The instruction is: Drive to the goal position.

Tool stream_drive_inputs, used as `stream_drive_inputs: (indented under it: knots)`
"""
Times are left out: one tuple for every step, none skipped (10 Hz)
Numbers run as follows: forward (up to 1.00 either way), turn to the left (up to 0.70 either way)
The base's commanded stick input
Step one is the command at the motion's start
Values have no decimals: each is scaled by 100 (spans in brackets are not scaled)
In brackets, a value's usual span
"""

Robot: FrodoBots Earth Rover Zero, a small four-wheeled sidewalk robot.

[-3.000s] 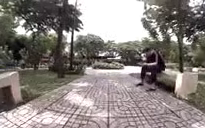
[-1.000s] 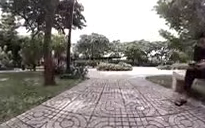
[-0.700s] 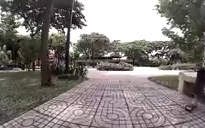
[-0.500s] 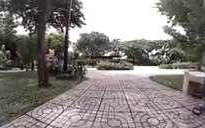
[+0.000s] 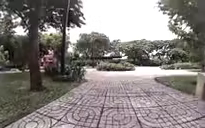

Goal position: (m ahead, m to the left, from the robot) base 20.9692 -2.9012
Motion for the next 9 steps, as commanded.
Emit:
stream_drive_inputs:
  knots:
    - [70,0]
    - [70,0]
    - [70,0]
    - [70,0]
    - [70,-8]
    - [70,-27]
    - [70,-27]
    - [70,-15]
    - [70,0]
